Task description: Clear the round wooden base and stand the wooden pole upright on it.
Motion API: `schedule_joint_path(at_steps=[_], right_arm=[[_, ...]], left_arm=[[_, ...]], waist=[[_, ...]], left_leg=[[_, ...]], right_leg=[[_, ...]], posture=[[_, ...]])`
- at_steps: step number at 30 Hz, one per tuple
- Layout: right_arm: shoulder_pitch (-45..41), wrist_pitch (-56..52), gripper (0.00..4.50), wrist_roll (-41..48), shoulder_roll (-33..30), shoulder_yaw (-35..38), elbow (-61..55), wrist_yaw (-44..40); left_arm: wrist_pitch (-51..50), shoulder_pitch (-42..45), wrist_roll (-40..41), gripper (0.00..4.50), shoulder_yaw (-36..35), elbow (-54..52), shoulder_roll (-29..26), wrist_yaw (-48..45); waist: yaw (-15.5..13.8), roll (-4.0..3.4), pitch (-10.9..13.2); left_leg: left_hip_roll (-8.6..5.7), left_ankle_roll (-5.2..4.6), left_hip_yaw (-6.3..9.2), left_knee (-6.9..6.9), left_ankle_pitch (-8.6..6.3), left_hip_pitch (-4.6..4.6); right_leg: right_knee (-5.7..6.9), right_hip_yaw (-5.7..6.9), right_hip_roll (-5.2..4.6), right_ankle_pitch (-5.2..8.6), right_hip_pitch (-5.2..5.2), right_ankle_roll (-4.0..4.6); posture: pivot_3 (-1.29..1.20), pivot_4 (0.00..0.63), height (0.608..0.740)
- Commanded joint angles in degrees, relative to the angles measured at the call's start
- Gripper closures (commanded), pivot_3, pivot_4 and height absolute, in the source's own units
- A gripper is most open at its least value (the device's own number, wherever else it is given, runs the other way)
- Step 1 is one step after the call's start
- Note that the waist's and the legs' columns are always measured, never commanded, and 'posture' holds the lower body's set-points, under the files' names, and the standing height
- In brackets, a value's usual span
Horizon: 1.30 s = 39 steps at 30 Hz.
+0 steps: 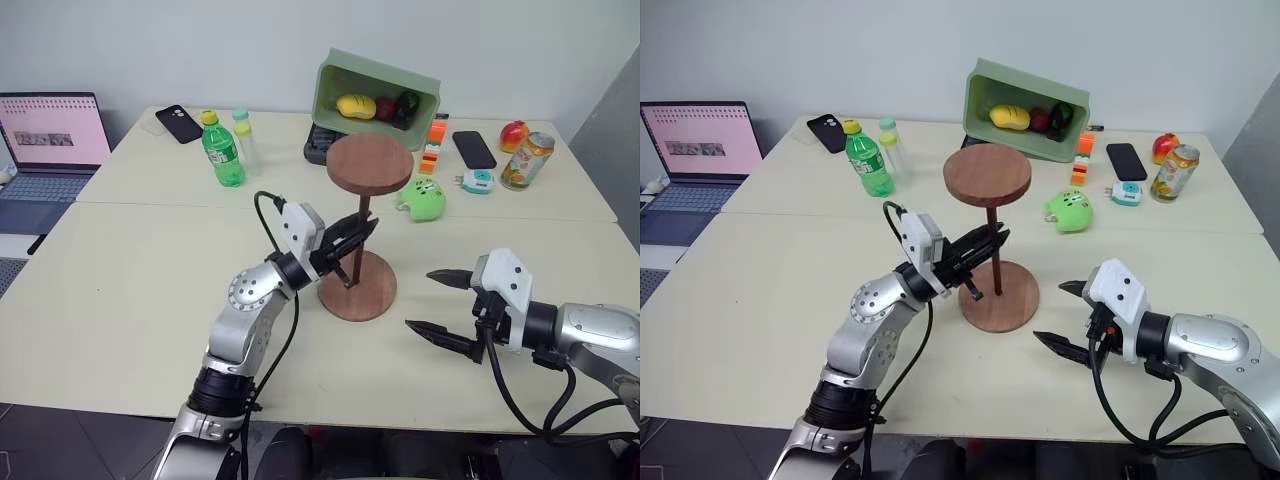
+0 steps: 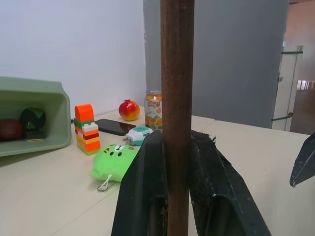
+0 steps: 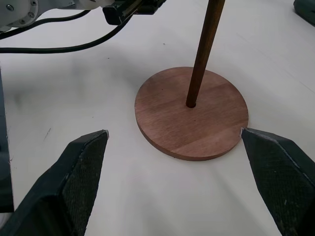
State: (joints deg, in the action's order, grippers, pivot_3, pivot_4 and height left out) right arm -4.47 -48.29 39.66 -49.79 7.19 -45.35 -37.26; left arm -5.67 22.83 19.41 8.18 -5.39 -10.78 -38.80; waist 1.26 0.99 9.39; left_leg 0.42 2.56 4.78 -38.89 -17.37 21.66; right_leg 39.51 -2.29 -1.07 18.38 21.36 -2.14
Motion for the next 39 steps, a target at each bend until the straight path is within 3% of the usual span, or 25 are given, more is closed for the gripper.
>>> schedule_joint_path(at_steps=[1, 39], right_arm=[[-0.35, 0.27, 0.00, 0.70, -0.91, 1.51, -1.74, -0.34], [0.72, -0.35, 0.00, 2.45, -2.16, 1.31, -2.74, -0.58]], left_arm=[[-0.64, -1.23, -1.41, 4.24, 1.09, 0.79, 0.15, 0.48], [0.95, -1.66, -2.16, 4.24, 1.99, 3.48, -1.05, -2.84]], waist=[[-0.03, 0.00, 0.00], [-1.15, 0.00, 0.00]], left_leg=[[0.00, 0.00, 0.00, 0.00, 0.00, 0.00], [-0.02, -0.01, 0.00, 0.06, 0.00, 0.03]], right_leg=[[0.00, 0.00, 0.00, 0.00, 0.00, 0.00], [-0.22, 0.02, -0.01, -0.01, -0.05, -0.02]], posture=[[0.00, 0.150, 0.740], [0.00, 0.150, 0.740]])
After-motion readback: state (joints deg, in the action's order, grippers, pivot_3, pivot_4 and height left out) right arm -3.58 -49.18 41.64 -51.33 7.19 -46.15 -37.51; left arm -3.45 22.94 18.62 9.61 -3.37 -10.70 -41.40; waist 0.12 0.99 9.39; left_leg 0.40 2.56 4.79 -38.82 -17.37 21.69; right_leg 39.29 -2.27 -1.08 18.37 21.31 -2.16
